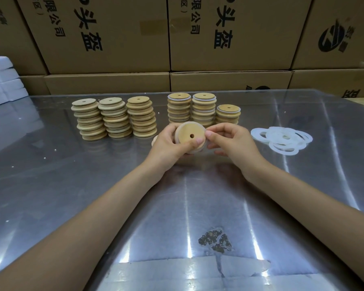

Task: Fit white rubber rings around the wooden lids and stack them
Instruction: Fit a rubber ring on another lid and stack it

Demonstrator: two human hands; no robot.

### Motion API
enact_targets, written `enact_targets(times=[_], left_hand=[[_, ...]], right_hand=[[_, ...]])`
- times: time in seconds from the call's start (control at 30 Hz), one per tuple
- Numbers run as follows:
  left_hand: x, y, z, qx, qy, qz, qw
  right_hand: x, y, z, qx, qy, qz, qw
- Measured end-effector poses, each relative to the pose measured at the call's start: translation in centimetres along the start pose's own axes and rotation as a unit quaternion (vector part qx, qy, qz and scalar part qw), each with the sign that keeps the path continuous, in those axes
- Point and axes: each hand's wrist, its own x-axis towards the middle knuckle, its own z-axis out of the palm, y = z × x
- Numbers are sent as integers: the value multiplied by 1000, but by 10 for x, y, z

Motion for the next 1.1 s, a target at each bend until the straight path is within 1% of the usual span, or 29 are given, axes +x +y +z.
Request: enact_targets(times=[0.1,0.17,0.23,0.3,0.43,0.57,0.63,0.7,0.73,0.8,0.87,0.93,1.0,1.03,1.1], left_hand=[[-1,-1,-1,-16,-62,-5,998],[0,-3,0,11,-85,4,996],[1,-5,1,36,-77,13,996],[2,-7,2,67,-53,29,996],[0,-9,4,187,-10,98,977],[-2,-7,3,272,-8,141,952],[-1,-7,4,286,-17,154,946],[0,-7,4,292,-17,157,943],[1,-8,3,311,-8,161,937],[3,-10,-3,387,19,168,906],[6,-12,-10,466,41,146,872],[7,-14,-14,519,44,80,850],[7,-16,-14,533,34,2,845],[6,-17,-14,532,26,-18,846],[6,-19,-13,521,15,-17,853]], right_hand=[[2,2,-4,32,13,52,998],[3,4,-6,37,15,77,996],[2,5,-6,21,5,78,997],[1,5,-2,-40,-6,49,998],[-1,6,5,-154,-23,-12,988],[-1,10,7,-158,-19,-18,987],[2,14,7,-143,-3,-34,989],[7,17,5,-134,37,-57,989],[11,18,2,-136,64,-65,987],[20,19,-6,-145,123,-71,979],[29,21,-17,-166,172,-75,968],[40,24,-27,-211,205,-77,953],[51,27,-33,-251,230,-84,936],[56,28,-35,-264,240,-90,930],[65,30,-36,-283,249,-91,922]])
